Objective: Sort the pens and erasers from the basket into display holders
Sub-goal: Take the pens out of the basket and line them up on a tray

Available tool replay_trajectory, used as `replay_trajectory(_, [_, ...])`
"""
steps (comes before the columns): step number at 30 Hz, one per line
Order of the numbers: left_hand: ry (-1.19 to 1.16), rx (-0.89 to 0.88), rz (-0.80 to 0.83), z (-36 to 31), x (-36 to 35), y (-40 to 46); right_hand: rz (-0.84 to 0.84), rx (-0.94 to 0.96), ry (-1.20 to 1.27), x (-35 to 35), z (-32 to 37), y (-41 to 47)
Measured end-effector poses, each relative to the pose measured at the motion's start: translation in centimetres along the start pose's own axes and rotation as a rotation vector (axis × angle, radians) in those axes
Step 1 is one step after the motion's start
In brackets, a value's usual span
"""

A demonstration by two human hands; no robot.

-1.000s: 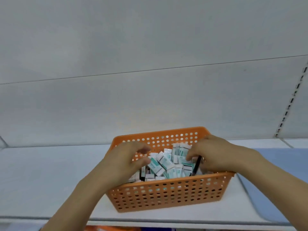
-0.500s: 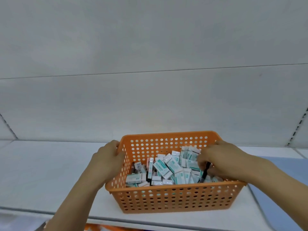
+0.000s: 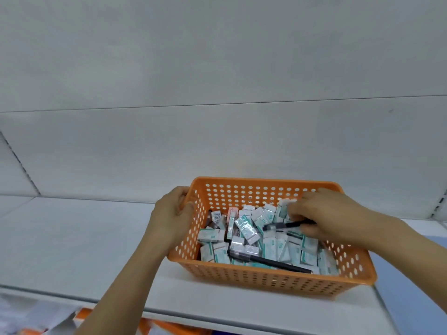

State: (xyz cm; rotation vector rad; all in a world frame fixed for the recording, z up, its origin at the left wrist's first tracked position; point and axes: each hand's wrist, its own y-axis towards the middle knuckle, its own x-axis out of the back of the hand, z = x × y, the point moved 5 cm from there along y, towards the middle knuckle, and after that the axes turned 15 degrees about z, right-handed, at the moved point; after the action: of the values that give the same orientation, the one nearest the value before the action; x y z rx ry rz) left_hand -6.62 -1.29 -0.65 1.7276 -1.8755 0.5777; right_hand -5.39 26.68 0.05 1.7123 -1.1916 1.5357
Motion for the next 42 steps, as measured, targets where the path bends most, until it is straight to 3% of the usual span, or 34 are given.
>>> replay_trajectory(5, [-0.057,-0.05,-0.038,0.5,-0.1,-0.6,-0.153,-0.108,0.08,1.0,-0.5,-1.0])
replay_trajectory(15, [-0.244,-0.135,-0.186,1.2,-0.4,-1.6,-0.159,-0.146,0.114,2.2,0.6,-2.5])
replay_trajectory(20, [-0.226,-0.122,-0.195,0.7,-0.8,0.0,-0.002,-0.061,0.359,1.2,2.6,-0.5])
replay_trajectory(27, [-0.081,-0.057,-0.138,0.7,-0.8,1.8,0.324,-0.042,0.444,-0.4,3.7,1.4])
replay_trajectory(29, [-0.035,-0.02,-0.122,0.7,-0.9,2.1,0.402,-0.057,0.367,-0.6,3.6,1.6])
replay_trajectory(33, [0.153,0.022,-0.091,0.4,-1.0,2.0,0.419,-0.044,0.313,-0.9,3.0,2.0])
replay_trajectory(36, [0.294,-0.105,-0.199,-1.4,-0.6,0.8,0.355,-0.019,0.369,-0.6,2.0,1.7])
replay_trajectory(39, [0.082,-0.208,-0.138,-3.8,-1.3,-0.2,0.237,0.004,0.597,0.0,0.7,1.4])
replay_trajectory(42, [-0.452,-0.114,0.155,-5.7,-4.0,0.0,0.086,0.112,0.955,1.6,0.7,1.6])
